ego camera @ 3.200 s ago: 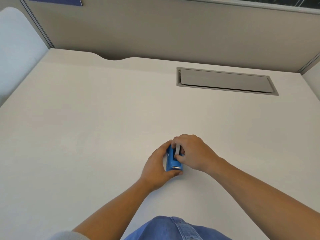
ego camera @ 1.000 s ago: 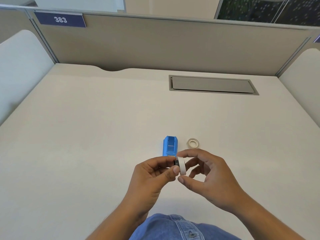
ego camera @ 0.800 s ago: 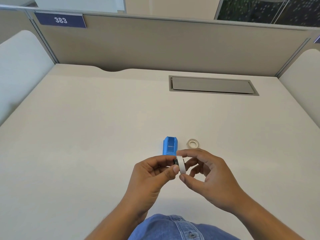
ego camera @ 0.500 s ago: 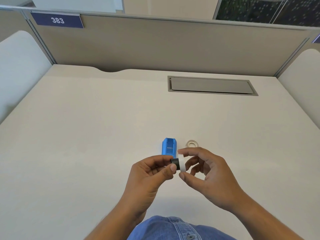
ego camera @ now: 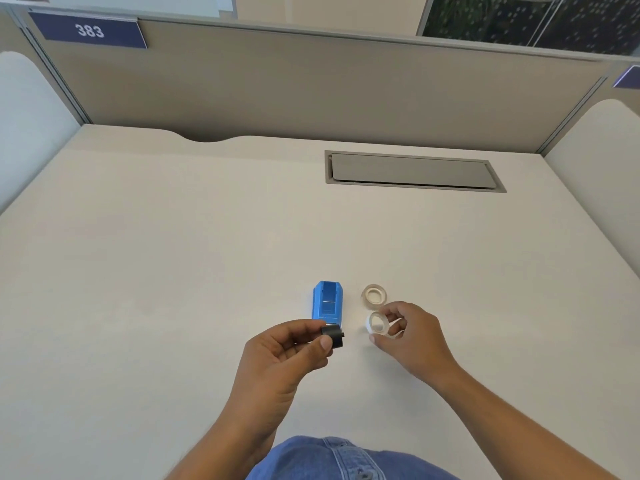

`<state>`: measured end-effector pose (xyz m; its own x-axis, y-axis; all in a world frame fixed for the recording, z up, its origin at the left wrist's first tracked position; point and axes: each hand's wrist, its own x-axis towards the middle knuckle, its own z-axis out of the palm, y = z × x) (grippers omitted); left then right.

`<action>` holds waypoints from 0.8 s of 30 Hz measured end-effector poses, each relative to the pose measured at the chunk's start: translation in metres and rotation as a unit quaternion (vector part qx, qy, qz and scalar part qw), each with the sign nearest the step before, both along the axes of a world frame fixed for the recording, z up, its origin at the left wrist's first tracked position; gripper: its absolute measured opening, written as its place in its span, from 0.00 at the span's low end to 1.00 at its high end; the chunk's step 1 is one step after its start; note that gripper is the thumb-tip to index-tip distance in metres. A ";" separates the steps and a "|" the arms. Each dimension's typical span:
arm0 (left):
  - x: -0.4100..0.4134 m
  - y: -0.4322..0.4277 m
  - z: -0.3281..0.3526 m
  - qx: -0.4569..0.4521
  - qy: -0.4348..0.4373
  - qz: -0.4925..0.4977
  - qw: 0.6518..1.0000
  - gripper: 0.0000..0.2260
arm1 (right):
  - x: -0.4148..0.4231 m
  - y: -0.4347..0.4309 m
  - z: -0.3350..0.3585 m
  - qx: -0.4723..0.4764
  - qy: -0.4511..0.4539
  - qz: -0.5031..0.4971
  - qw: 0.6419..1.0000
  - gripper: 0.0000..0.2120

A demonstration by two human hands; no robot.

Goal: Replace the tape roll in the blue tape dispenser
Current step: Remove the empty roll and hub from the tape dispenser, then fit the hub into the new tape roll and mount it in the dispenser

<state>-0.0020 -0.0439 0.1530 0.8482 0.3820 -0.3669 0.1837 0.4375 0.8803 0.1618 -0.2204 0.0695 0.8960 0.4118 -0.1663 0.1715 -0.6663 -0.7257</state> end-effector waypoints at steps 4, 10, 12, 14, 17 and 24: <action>0.004 0.001 -0.003 -0.009 0.004 0.011 1.000 0.18 | 0.008 0.003 -0.014 -0.023 -0.007 -0.001 1.000 0.18; 0.009 0.005 -0.005 -0.004 0.010 0.013 1.000 0.18 | 0.012 0.006 -0.023 -0.029 0.010 -0.005 1.000 0.20; 0.009 0.005 -0.006 0.000 0.016 0.015 1.000 0.18 | 0.012 0.004 -0.022 -0.037 0.017 -0.001 0.999 0.22; 0.010 0.006 -0.007 0.003 0.022 0.014 1.000 0.18 | 0.013 0.003 -0.021 -0.040 0.012 -0.008 0.999 0.21; 0.011 0.005 -0.008 0.003 0.028 0.011 1.000 0.17 | 0.016 0.004 -0.018 -0.039 -0.005 -0.024 0.999 0.17; 0.014 0.003 -0.007 0.002 0.034 0.000 0.999 0.16 | 0.039 0.020 -0.012 -0.066 -0.040 -0.016 0.997 0.16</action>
<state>0.0123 -0.0409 0.1455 0.8215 0.3832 -0.4223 0.2429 0.4349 0.8671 0.2005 -0.2005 0.0576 0.9210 0.3615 -0.1452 0.2017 -0.7613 -0.6162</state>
